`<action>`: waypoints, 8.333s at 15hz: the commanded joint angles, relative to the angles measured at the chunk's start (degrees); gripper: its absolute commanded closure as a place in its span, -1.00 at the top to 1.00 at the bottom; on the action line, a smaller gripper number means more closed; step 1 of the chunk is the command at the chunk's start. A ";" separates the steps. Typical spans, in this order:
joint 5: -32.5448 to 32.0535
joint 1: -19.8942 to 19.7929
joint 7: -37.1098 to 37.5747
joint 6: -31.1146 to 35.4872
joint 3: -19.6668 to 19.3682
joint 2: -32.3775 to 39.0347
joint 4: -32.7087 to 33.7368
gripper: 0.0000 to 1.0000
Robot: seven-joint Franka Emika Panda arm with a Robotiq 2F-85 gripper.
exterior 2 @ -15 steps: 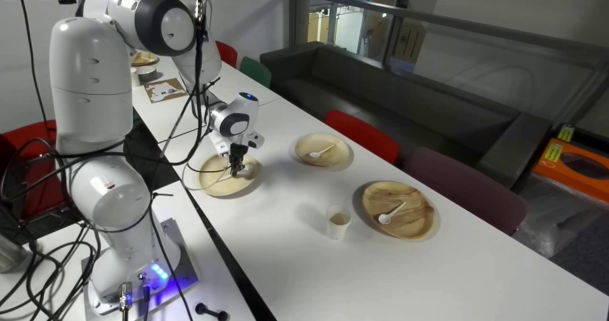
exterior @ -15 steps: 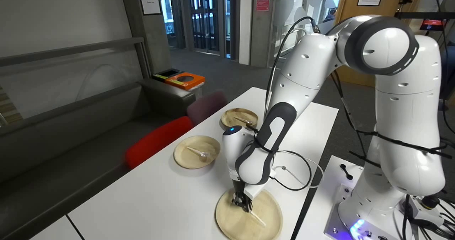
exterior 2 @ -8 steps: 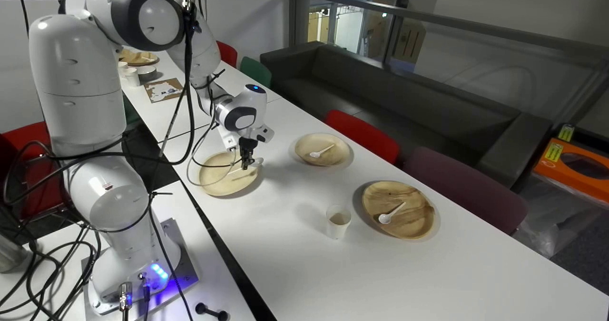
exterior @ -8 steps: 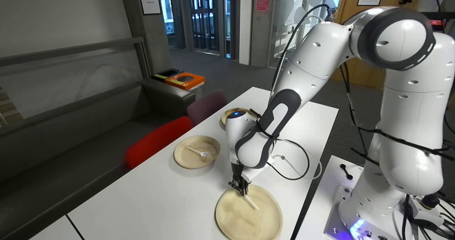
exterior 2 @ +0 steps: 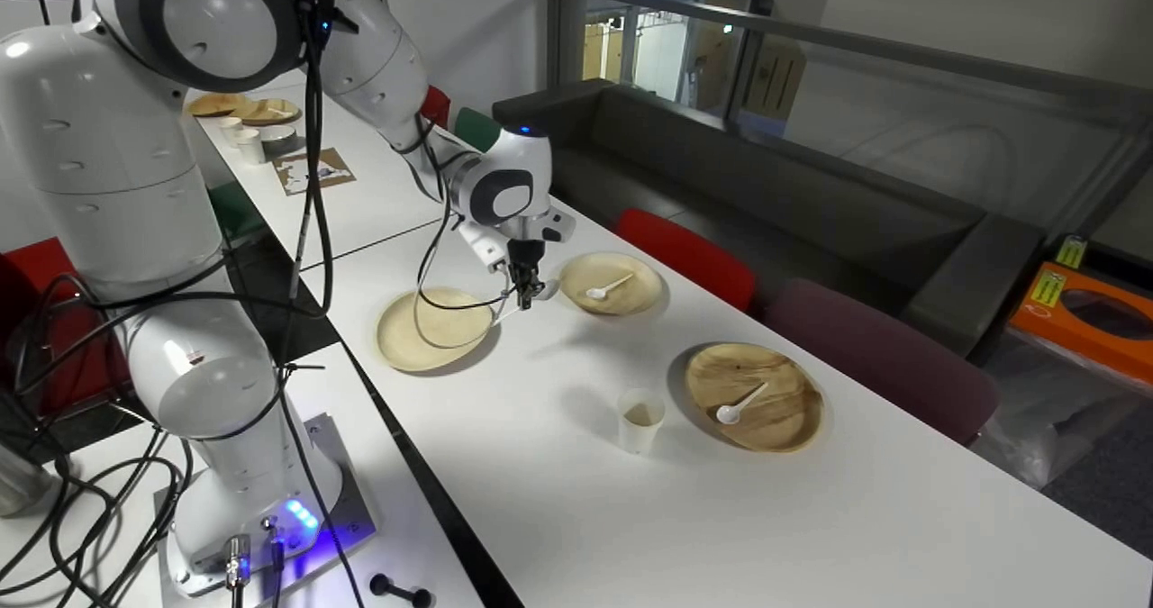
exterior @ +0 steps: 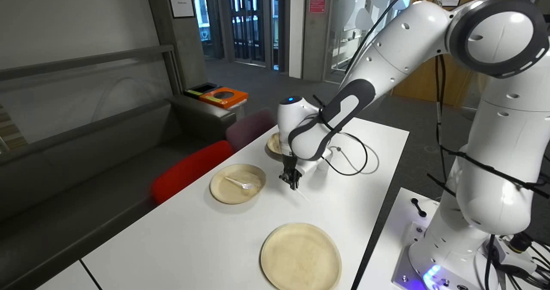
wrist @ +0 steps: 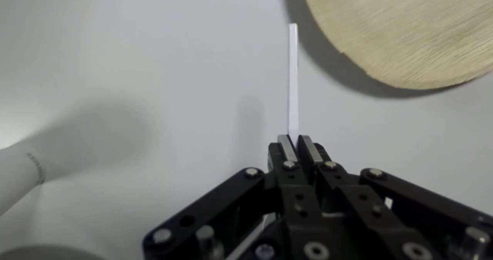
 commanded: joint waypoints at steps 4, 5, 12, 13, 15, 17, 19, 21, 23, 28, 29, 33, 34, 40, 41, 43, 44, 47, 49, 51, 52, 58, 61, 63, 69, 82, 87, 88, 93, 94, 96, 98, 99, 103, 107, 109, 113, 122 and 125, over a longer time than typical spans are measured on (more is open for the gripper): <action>-8.74 -5.96 -19.27 -17.35 -3.48 6.33 19.58 -0.96; -10.02 -6.40 -21.87 -19.38 -3.77 8.29 22.68 -0.96; -10.96 -8.64 -37.54 -22.68 -2.96 22.39 34.94 -0.96; -10.52 -8.82 -37.65 -22.23 -2.94 23.53 35.23 -0.96; -9.05 -9.32 -34.78 -21.11 -3.41 24.69 34.97 -0.96; -5.71 -10.73 -30.07 -19.22 -4.04 23.27 32.38 -0.96; -3.17 -11.55 -26.69 -18.93 -4.41 22.06 30.23 -0.96; -0.70 -12.05 -23.00 -18.03 -4.71 21.55 28.64 -0.96; -0.05 -11.61 -20.48 -17.21 -4.82 22.27 27.79 -0.96; -1.38 -8.45 -13.99 -15.57 -4.96 25.09 27.12 -0.96; -1.56 -7.88 -12.94 -15.21 -5.05 25.40 26.95 -0.96; -1.81 -6.63 -10.19 -15.47 -5.49 27.90 28.31 -0.96; -1.94 -6.55 -10.04 -15.83 -5.60 28.61 28.86 -0.96; -3.79 -6.20 -10.52 -16.02 -6.30 29.70 29.02 -0.35; -4.27 -6.11 -10.59 -15.91 -6.40 29.47 28.82 -0.32; -5.94 -5.64 -10.35 -15.07 -6.77 27.90 27.68 -0.04; -7.04 -5.30 -10.29 -14.60 -6.95 26.93 27.13 0.10; -11.31 -3.35 -9.49 -11.92 -7.55 22.84 25.50 0.53; -12.88 -2.58 -9.57 -11.18 -7.17 20.34 25.27 0.84; -13.50 -1.85 -9.63 -11.55 -6.58 18.44 25.48 1.00; -13.87 -1.44 -9.71 -11.44 -6.39 17.66 25.61 1.00; -6.00 -2.71 -12.79 -14.64 -1.77 18.65 31.44 1.00; -1.47 -2.02 -8.94 -14.31 -1.52 20.03 33.26 1.00; -1.16 -0.79 -3.31 -12.25 -2.78 20.85 34.03 1.00; -4.97 1.36 3.16 -14.42 -4.39 26.63 41.32 1.00; -6.81 3.27 -2.65 -25.80 -3.80 43.00 64.21 1.00; -6.77 3.45 -5.16 -29.98 -3.82 48.90 72.88 1.00; -6.66 3.40 -5.76 -30.67 -3.71 49.86 74.45 1.00; -5.61 2.75 -8.25 -33.53 -3.04 54.24 80.95 1.00; -5.24 2.45 -8.82 -34.24 -2.83 55.23 82.22 1.00; -4.71 2.04 -9.68 -35.24 -2.60 56.86 84.06 1.00; -3.84 1.49 -10.53 -36.47 -2.10 58.31 85.84 1.00; -3.42 1.25 -10.93 -36.81 -1.85 58.99 86.62 1.00; -1.74 0.69 -12.29 -38.39 -0.98 60.83 89.02 0.33; -1.09 0.64 -12.65 -39.75 -0.83 61.64 90.54 -0.24; -0.83 0.52 -12.64 -40.48 -0.80 61.90 91.23 -0.57; -0.46 -0.02 -12.83 -40.29 -0.83 61.17 90.40 -1.00; -9.08 2.29 -12.52 -36.01 -5.68 51.94 79.41 -0.98; -12.39 2.93 -12.51 -33.61 -6.22 46.88 72.85 -0.98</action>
